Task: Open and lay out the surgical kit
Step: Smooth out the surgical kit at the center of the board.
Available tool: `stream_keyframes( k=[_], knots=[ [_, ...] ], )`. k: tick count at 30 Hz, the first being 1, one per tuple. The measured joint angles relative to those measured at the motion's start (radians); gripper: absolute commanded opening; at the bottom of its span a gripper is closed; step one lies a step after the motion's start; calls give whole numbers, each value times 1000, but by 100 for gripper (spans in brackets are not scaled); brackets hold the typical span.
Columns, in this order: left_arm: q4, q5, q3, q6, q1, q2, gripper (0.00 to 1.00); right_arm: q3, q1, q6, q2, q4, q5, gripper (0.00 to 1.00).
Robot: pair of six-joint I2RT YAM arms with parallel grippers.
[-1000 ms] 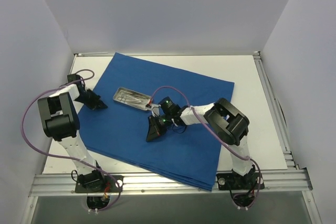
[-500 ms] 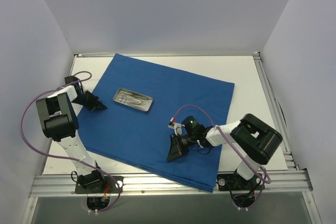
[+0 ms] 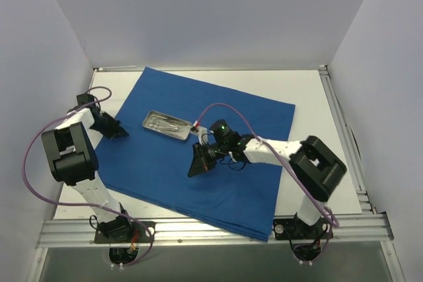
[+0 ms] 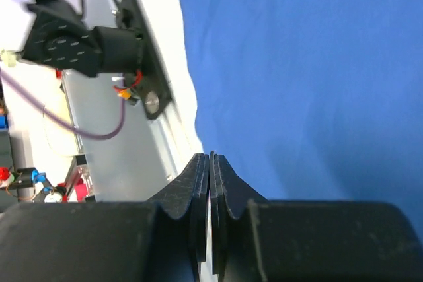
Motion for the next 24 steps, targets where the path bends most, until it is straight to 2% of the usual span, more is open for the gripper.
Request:
stream_keyframes(
  k=[5,9,13,18,22,24],
  knots=[
    [-1,-11,0,2,3,53,2,20,32,6,184,72,-31,0],
    [-1,13,4,-3,14,72,2,-89,58,59,231,171,-74,0],
    [-18,20,21,-2,18,87,2,-236,95,123,164,306,-74,0],
    [-40,34,38,-1,27,100,2,-483,169,243,4,420,-33,0],
    [-43,33,41,3,27,101,2,-633,201,315,-170,335,17,0],
    [-45,30,42,6,26,100,2,-622,185,300,-274,178,75,0]
  ],
)
